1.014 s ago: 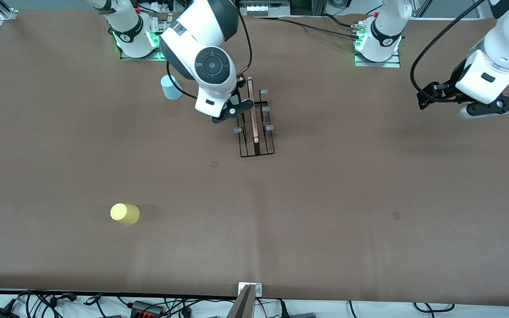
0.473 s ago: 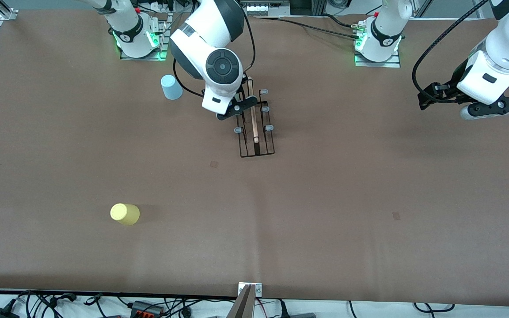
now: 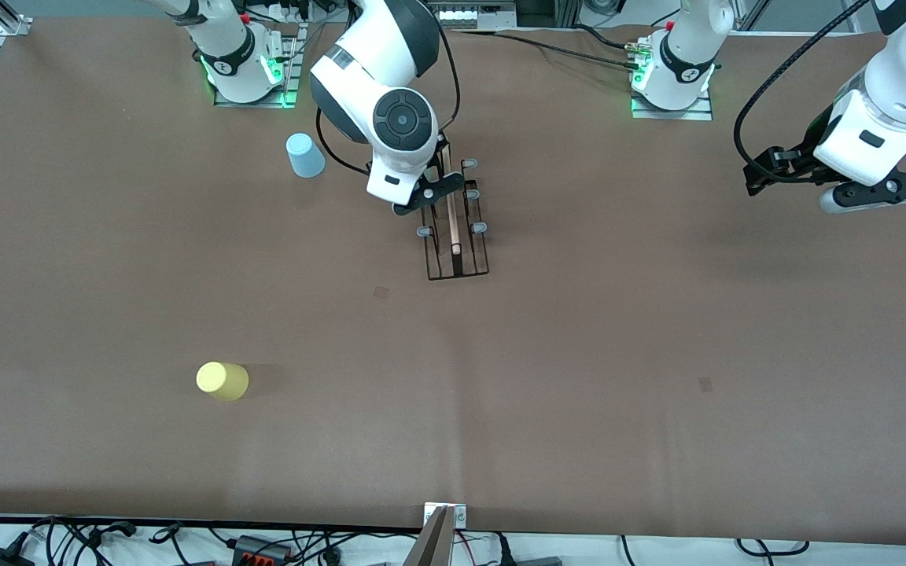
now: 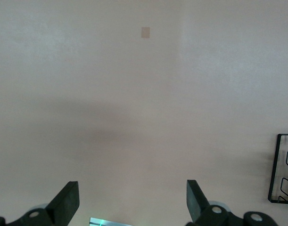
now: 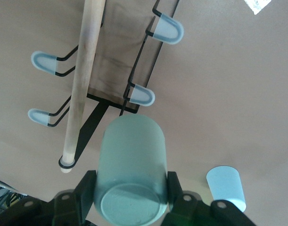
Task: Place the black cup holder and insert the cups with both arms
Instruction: 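Slide the teal cup onto a holder peg and open the right gripper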
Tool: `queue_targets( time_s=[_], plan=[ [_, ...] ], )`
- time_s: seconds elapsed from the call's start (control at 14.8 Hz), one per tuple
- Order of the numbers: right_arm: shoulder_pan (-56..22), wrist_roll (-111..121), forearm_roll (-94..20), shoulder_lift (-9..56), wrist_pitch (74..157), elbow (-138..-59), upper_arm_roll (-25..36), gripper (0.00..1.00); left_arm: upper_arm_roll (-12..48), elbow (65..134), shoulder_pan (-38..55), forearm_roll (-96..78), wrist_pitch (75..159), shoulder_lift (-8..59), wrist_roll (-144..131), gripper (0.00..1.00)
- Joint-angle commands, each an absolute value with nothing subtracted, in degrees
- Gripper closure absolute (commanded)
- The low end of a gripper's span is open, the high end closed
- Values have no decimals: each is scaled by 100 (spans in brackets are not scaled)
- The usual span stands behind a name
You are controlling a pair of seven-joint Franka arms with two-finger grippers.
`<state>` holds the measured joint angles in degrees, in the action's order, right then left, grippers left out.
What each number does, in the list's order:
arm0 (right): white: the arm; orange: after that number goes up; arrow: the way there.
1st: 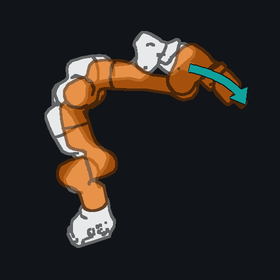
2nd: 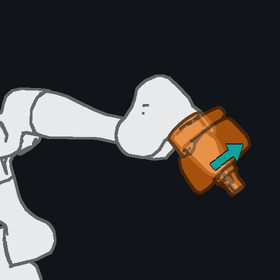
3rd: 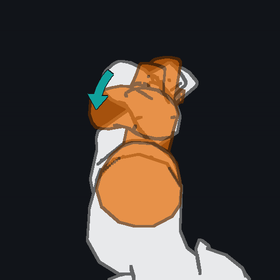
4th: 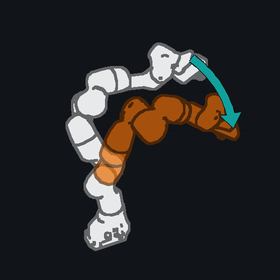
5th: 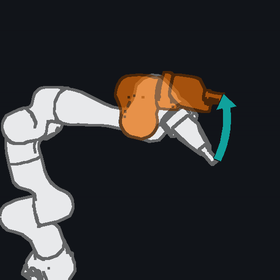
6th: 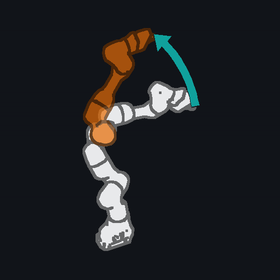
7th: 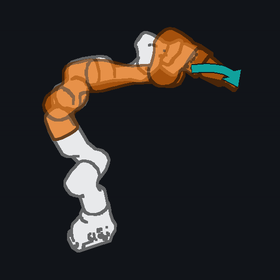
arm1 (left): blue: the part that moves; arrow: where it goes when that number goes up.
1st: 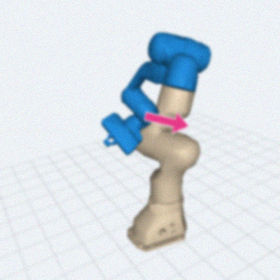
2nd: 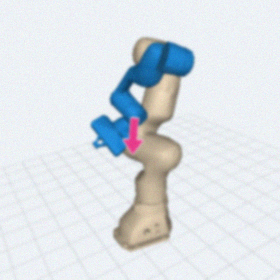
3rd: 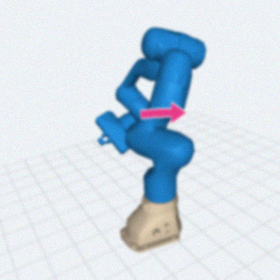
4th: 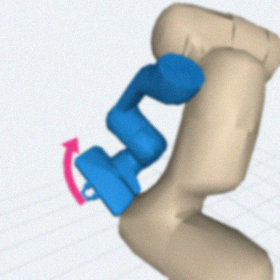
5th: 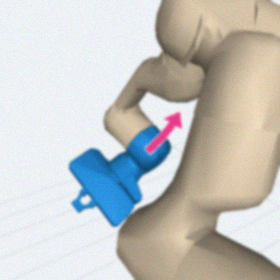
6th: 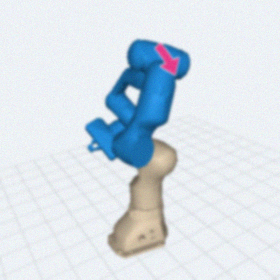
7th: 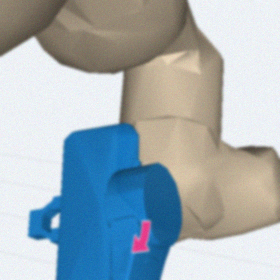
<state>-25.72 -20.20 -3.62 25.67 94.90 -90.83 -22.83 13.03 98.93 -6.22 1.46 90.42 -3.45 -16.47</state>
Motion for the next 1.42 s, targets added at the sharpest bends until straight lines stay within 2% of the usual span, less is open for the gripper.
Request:
queue_targets(
  time_s=[0.0,1.35],
  plan=[
    [-2602,-2092,-439,2566,9545,-9105,-2276,76,1283,9809,-721,44,9000,-299,-1512,0],
    [-2725,-2083,-404,2936,9835,-9123,-2268,76,1195,9712,-528,44,8833,-299,-1494,0]
  ],
)
